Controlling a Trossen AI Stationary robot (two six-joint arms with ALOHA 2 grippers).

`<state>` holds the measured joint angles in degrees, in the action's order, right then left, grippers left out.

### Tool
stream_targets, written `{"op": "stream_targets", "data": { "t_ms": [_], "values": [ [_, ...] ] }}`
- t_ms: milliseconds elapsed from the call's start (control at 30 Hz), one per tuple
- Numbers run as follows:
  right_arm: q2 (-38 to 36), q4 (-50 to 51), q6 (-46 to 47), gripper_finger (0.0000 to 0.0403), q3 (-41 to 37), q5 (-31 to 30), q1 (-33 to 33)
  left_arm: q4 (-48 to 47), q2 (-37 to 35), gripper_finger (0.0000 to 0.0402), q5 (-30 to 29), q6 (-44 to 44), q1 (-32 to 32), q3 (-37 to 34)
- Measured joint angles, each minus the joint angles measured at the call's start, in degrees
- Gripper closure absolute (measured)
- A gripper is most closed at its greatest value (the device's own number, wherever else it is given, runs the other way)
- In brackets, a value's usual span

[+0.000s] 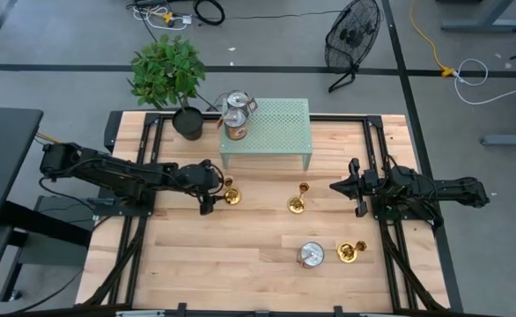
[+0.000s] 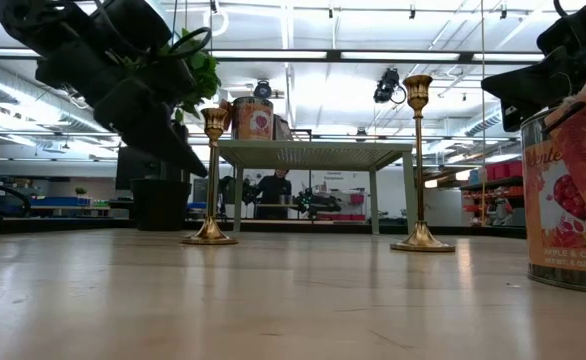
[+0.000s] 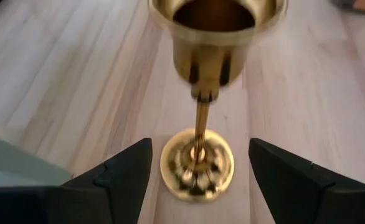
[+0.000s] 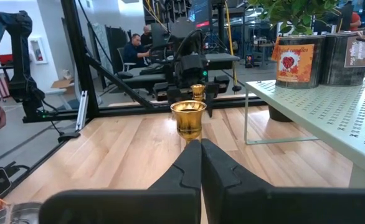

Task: Pick & Place candle stick holders
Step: Put the top left gold candle holder on the shelf

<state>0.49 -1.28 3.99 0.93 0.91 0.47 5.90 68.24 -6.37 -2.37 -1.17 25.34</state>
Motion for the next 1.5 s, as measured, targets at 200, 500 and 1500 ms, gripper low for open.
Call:
{"op": "stream_targets", "data": {
  "t_ms": [200, 500, 1500],
  "values": [
    [0.0, 0.0, 0.0, 0.0400, 0.0, 0.0, 0.0, 3.3, 0.2, 0.0124, 0.0, 0.0, 0.0, 0.0],
    [0.0, 0.0, 0.0, 0.0400, 0.0, 0.0, 0.0, 4.8, 1.9, 0.0124, 0.0, 0.0, 0.0, 0.0],
    [0.0, 0.0, 0.0, 0.0400, 0.0, 0.0, 0.0, 12.3, 8.3, 0.0194, 0.0, -3.0, 0.0, 0.0]
  ]
}}
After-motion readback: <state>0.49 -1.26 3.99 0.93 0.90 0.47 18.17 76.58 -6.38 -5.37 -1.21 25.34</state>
